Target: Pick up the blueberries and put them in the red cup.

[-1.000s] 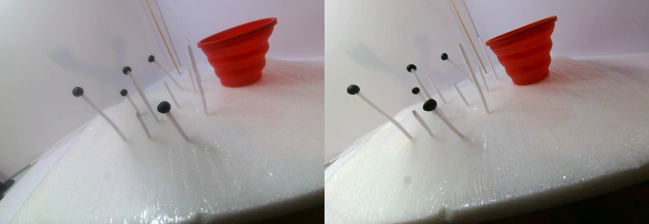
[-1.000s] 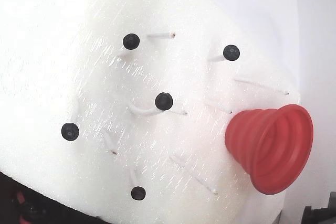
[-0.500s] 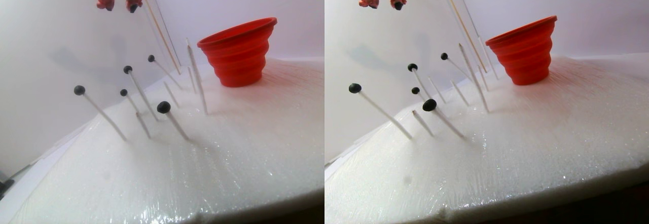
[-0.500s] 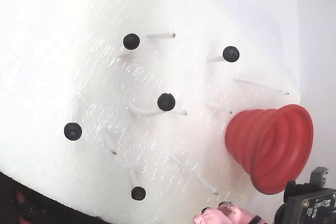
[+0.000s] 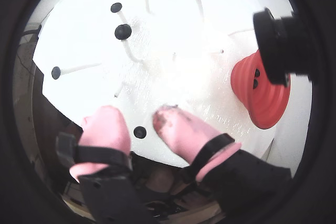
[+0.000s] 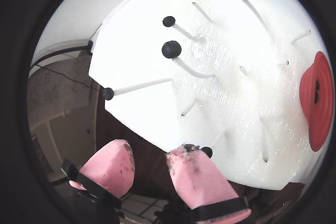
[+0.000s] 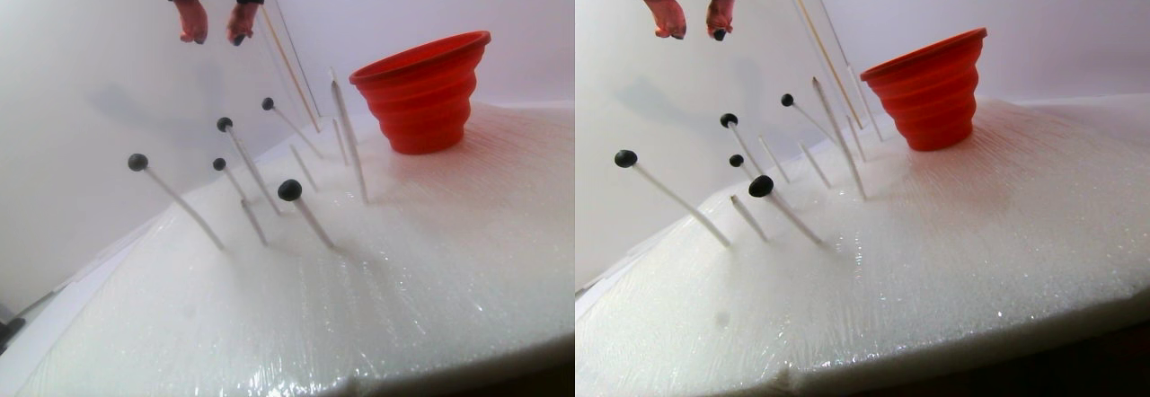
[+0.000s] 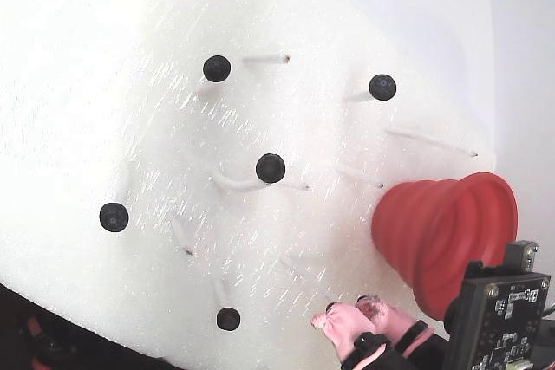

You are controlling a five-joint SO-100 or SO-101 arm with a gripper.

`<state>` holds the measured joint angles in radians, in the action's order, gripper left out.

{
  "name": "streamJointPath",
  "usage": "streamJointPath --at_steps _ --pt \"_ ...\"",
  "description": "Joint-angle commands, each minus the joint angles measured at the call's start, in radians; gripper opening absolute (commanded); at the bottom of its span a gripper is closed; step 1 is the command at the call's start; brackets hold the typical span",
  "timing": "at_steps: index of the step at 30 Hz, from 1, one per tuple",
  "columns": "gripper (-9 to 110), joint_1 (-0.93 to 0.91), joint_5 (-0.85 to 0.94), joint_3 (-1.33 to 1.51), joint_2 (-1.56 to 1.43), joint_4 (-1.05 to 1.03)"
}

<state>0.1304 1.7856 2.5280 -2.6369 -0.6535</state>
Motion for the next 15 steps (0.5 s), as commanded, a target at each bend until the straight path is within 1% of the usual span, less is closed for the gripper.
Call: streamJointPath --at_steps 1,15 --pt "13 0.023 0.009 -0.040 0.028 0.052" --pt "14 0.032 0.037 -0.052 0.156 0.190"
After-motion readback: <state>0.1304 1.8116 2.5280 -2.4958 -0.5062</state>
